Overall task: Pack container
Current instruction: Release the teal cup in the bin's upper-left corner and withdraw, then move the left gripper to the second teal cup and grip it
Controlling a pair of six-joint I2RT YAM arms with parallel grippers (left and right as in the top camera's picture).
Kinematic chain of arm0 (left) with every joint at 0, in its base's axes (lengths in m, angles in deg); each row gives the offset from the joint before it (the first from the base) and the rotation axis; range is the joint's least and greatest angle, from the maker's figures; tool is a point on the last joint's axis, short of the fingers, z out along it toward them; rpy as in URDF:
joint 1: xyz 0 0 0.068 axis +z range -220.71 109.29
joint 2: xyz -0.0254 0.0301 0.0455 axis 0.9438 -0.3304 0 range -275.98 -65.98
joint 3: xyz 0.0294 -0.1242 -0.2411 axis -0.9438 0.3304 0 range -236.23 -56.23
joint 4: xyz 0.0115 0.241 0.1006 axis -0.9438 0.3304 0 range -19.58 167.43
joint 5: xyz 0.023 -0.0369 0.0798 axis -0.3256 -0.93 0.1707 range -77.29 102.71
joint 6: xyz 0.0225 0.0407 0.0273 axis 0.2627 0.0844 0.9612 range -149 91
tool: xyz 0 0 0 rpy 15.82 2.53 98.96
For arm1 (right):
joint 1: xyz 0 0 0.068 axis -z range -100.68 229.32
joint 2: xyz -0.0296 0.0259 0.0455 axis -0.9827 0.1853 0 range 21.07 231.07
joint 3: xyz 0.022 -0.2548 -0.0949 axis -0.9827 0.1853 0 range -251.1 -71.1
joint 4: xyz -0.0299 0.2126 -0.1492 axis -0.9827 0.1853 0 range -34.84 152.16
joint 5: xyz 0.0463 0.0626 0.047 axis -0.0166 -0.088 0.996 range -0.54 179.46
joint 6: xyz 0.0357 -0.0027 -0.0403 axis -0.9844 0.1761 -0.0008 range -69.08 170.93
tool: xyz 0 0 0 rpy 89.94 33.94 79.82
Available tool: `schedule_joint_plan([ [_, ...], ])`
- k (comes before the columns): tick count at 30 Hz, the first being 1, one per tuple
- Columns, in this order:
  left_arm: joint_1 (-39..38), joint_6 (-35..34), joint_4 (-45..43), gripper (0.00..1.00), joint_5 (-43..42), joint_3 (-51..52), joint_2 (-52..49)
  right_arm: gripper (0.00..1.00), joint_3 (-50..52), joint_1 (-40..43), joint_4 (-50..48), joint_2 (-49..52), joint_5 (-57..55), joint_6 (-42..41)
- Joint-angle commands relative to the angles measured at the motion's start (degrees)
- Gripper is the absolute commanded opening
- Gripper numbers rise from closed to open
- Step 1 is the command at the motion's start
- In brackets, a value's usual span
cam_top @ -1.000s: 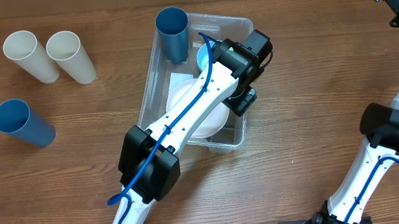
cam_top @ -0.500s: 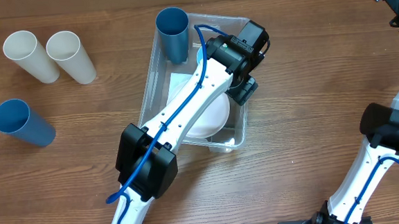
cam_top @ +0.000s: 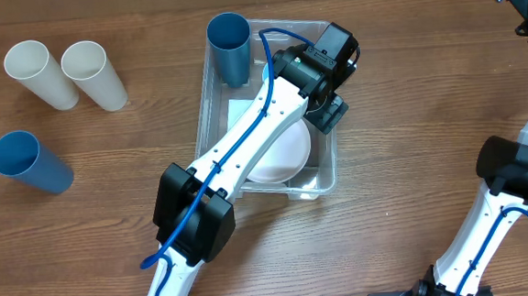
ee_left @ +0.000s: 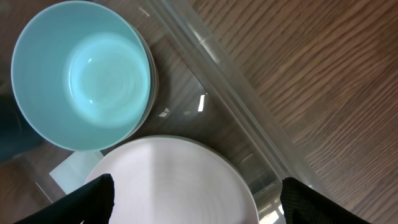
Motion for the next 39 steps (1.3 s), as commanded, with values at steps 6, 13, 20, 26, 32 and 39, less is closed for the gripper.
schedule_joint_plan([
  [6,-0.1,0.7,-2.5,0.89,-2.3,0.0,1.5,1.0,-0.1,-0.2,-0.3,-0.5,0.1,-0.3],
  [13,-0.1,0.5,-4.3,0.91,-2.3,-0.2,1.5,1.0,-0.1,-0.2,-0.3,-0.5,0.1,-0.3],
  [20,2.2,0.5,3.7,0.9,3.0,-11.0,1.6,1.0,-0.1,-0.2,-0.3,-0.5,0.1,-0.2],
  [26,9.6,-1.8,13.3,0.85,4.1,-26.7,1.6,1.0,-0.1,-0.2,-0.3,-0.5,0.1,-0.3],
  [32,23.2,-7.6,21.3,0.86,4.0,-33.8,1.6,1.0,-0.1,-0.2,-0.3,-0.5,0.1,-0.2],
  [39,36.9,-14.6,31.6,0.78,0.1,-33.7,1.9,1.0,-0.1,-0.2,-0.3,-0.5,0.1,-0.3],
])
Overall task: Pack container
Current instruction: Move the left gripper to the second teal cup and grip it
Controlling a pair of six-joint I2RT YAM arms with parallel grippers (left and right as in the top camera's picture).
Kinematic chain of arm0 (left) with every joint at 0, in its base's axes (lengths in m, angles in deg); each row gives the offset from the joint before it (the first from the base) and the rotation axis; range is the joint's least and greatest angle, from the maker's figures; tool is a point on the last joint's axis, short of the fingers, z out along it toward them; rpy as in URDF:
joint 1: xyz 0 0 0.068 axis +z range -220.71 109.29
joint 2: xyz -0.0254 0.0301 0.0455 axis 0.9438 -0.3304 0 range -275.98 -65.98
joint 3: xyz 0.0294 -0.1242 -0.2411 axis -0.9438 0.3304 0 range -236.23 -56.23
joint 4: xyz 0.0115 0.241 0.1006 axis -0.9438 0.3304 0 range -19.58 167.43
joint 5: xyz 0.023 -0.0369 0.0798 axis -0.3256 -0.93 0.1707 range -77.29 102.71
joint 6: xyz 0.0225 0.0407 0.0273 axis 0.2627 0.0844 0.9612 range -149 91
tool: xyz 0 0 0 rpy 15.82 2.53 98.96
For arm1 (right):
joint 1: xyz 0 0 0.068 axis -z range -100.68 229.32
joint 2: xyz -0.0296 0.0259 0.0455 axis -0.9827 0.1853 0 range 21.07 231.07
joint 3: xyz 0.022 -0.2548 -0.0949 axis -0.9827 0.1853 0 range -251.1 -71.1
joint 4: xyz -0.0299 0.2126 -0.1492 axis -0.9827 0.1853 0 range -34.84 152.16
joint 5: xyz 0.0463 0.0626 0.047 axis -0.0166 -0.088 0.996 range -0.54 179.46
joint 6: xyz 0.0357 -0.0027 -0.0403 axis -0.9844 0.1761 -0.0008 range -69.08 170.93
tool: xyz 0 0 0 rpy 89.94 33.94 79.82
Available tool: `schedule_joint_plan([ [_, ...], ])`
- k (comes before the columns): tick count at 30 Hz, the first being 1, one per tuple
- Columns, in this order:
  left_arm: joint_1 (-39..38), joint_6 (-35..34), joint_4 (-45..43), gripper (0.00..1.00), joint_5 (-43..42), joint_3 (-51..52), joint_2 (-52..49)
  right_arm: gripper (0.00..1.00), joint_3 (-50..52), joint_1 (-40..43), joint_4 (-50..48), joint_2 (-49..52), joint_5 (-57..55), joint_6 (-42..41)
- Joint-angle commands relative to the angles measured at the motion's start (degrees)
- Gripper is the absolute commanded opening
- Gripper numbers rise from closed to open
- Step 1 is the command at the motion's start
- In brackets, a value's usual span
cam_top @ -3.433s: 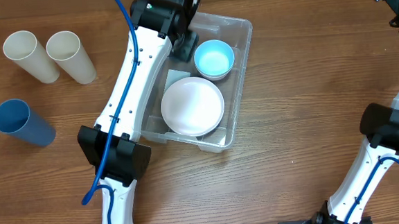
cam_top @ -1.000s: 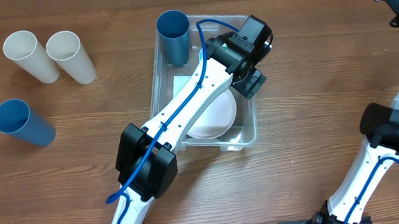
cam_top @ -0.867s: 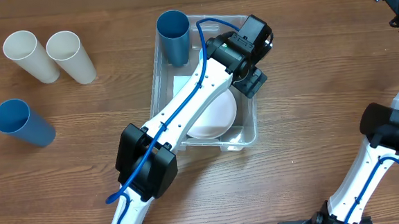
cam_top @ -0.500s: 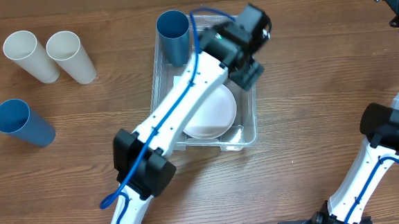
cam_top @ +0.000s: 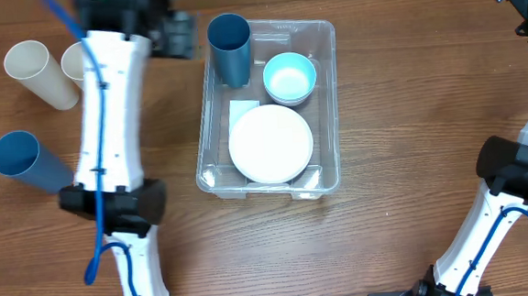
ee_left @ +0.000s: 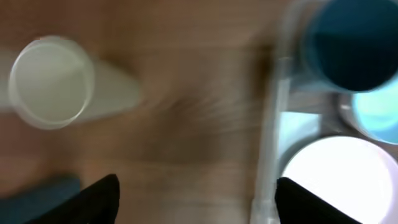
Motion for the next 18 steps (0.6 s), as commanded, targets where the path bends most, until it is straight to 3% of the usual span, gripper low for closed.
schedule_joint_plan([
  [1,5.4,-3.9,1.2,0.78,-4.7,-1.1,2.0,1.0,-0.1,-0.2,-0.3,-0.5,0.1,-0.2],
  [4,7.6,-3.9,1.2,0.85,-7.3,-0.3,5.6,1.0,-0.1,-0.2,-0.3,-0.5,0.1,-0.2],
  [7,8.2,-3.8,1.2,0.94,-4.2,3.2,11.7,1.0,-0.1,-0.2,-0.3,-0.5,0.1,-0.3],
  [13,11.8,-3.8,1.2,0.98,7.5,17.8,26.9,1.0,-0.1,-0.2,-0.3,-0.5,0.1,-0.2],
  [18,21.8,-4.1,-0.1,1.0,11.3,28.5,31.5,1.0,-0.1,-0.2,-0.3,-0.5,0.1,-0.2],
])
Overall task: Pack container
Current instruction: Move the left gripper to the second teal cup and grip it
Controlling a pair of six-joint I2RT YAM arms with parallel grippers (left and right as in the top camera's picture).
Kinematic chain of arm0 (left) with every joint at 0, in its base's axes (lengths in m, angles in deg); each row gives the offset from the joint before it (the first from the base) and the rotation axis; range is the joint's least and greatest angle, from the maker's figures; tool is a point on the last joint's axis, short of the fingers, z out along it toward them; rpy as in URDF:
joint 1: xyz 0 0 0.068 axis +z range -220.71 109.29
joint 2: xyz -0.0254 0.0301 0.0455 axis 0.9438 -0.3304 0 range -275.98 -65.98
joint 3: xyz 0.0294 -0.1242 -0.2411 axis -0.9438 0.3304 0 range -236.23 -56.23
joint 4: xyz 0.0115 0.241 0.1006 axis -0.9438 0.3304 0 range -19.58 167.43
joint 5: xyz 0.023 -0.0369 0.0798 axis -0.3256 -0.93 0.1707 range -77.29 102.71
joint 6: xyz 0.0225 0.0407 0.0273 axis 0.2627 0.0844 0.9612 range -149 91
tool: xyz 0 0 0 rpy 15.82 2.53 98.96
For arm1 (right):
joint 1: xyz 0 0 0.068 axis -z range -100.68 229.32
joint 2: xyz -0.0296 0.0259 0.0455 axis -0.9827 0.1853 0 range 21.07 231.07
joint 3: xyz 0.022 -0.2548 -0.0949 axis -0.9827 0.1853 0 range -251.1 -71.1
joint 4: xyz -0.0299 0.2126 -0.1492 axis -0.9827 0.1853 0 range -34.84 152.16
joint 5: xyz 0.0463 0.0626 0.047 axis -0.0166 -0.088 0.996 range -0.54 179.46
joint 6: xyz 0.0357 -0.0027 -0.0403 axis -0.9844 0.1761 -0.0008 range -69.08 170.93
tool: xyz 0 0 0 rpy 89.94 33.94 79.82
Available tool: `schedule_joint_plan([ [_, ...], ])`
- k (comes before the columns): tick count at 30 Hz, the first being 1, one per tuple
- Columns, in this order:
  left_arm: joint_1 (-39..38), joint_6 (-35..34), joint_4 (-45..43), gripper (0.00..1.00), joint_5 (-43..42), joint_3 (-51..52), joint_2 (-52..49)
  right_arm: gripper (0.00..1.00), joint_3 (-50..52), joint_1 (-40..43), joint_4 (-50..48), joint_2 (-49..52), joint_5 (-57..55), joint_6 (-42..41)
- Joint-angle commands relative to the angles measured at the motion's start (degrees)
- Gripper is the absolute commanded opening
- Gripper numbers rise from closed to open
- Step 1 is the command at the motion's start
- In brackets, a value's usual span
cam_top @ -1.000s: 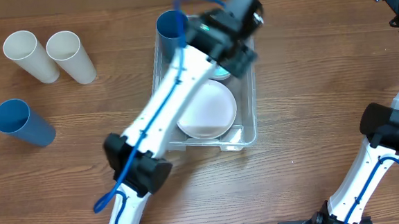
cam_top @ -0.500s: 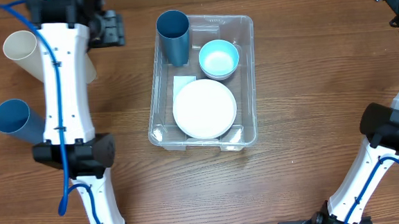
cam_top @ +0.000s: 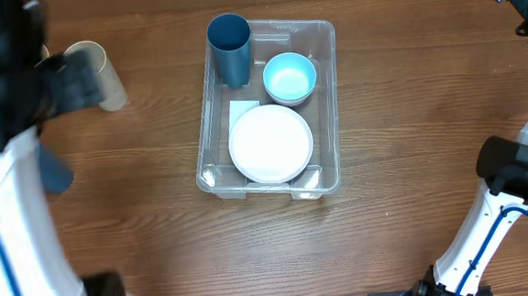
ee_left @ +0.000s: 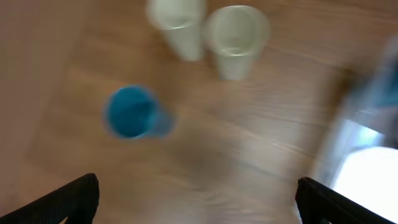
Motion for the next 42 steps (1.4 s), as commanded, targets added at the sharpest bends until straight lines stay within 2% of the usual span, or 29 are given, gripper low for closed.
schedule_joint_plan([
  [1,9.0,-0.9,-2.1,1.0,3.7,8.1,-1.3,1.0,-0.1,-0.2,-0.3,-0.5,0.1,-0.3],
  [5,17.1,3.1,-7.4,0.99,-4.9,15.3,-3.3,1.0,-0.1,-0.2,-0.3,-0.5,0.1,-0.3],
  [9,19.6,7.0,-12.0,0.96,-11.3,20.4,-5.1,1.0,-0.1,-0.2,-0.3,-0.5,0.1,-0.3],
  [16,19.5,10.9,-17.1,0.97,-13.9,21.8,-7.9,1.0,-0.1,-0.2,-0.3,-0.5,0.1,-0.3],
  [31,19.8,10.9,-16.4,0.93,-13.4,21.9,-17.7,1.0,-0.1,-0.2,-0.3,-0.5,0.1,-0.3],
  [36,20.1,10.6,-16.4,0.74,-13.5,21.9,-20.6,1.0,-0.1,-0.2,-0.3,-0.5,0.1,-0.3],
  [42,20.1,10.6,-16.8,0.61,-13.4,21.9,-23.2,1.0,-0.1,-0.2,-0.3,-0.5,0.1,-0.3],
])
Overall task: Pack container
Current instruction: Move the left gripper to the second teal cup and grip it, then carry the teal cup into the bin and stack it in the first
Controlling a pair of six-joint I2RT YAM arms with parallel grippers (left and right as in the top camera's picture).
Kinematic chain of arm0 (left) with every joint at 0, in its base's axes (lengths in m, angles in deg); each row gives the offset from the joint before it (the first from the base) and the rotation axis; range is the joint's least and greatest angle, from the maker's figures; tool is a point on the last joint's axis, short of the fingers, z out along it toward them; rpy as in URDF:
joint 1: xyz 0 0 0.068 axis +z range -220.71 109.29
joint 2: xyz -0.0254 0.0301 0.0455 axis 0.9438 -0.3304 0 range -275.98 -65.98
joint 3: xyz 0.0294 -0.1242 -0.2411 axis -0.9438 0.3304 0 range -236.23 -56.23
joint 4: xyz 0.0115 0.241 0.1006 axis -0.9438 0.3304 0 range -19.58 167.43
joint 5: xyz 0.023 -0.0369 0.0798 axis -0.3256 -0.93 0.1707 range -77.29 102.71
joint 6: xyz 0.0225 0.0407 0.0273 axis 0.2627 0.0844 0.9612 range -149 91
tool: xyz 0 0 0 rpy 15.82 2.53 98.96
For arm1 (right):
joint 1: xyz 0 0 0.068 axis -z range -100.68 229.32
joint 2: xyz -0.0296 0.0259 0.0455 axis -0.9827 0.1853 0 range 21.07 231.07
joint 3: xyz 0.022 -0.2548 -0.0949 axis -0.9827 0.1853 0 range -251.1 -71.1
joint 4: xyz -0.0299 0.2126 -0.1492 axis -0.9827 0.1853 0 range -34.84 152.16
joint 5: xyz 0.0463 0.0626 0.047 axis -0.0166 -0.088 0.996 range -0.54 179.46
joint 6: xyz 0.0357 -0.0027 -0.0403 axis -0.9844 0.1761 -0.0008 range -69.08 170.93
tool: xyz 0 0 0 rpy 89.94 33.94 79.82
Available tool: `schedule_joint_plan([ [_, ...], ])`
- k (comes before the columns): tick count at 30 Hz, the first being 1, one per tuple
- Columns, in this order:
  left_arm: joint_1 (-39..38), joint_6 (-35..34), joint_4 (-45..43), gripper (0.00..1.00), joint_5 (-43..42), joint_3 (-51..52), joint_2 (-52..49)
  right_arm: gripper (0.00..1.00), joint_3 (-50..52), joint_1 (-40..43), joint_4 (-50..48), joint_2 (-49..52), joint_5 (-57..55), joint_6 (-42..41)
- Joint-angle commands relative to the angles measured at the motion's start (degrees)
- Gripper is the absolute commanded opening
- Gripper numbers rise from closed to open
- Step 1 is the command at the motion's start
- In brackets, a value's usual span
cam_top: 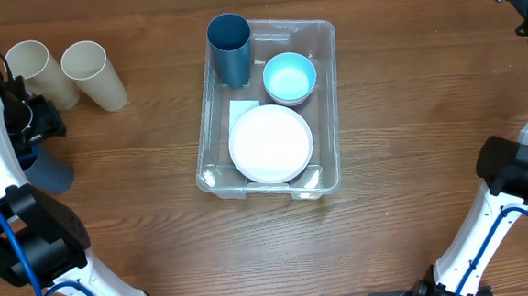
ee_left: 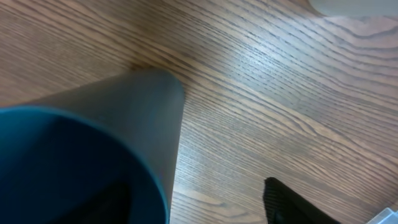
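A blue cup (cam_top: 52, 172) stands at the table's far left and fills the left of the left wrist view as the blue cup (ee_left: 93, 130). My left gripper (cam_top: 35, 125) is open over its rim. One finger shows dark inside the cup's mouth. The other finger (ee_left: 292, 202) is outside the cup, over bare wood. The clear container (cam_top: 328, 107) holds another blue cup (cam_top: 230, 47), a light blue bowl (cam_top: 289, 77) and a white plate (cam_top: 271, 144). My right gripper hangs at the far top right, away from everything.
Two cream cups (cam_top: 39, 72) (cam_top: 94, 74) stand behind the blue cup at the far left. The right arm's base (cam_top: 514, 174) rises at the right edge. Bare wood lies between the cups and the container.
My left gripper was high over the left of the table, with the blue cup small below it. Now it is low at that cup, open, with one finger inside the mouth.
My left gripper was open over the container, above the bowl and plate. Then it was left of the container near the cream cups. Then it was high above the cups at the left, and now it straddles the blue cup's wall. The right arm stayed still.
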Motion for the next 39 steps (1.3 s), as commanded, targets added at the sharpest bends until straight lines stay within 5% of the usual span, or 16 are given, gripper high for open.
schedule_joint_plan([
  [1,0.4,0.4,-0.2,0.56,-1.1,-0.1,-1.9,1.0,-0.1,-0.2,-0.3,-0.5,0.1,-0.3],
  [4,0.4,0.1,-0.2,0.04,-1.1,-0.1,-2.2,1.0,-0.1,-0.2,-0.3,-0.5,0.1,-0.2],
  [17,-1.1,-0.5,5.1,0.04,-4.5,-4.4,0.7,1.0,-0.1,-0.2,-0.3,-0.5,0.1,-0.2],
  [23,-5.5,-0.9,8.9,0.04,-6.1,-8.8,10.1,1.0,-0.1,-0.2,-0.3,-0.5,0.1,-0.2],
  [32,-24.4,0.5,1.7,0.04,-6.5,-8.9,25.2,1.0,-0.1,-0.2,-0.3,-0.5,0.1,-0.3],
  [39,-39.8,0.5,-11.8,0.04,-0.5,-8.9,24.4,1.0,-0.1,-0.2,-0.3,-0.5,0.1,-0.2],
])
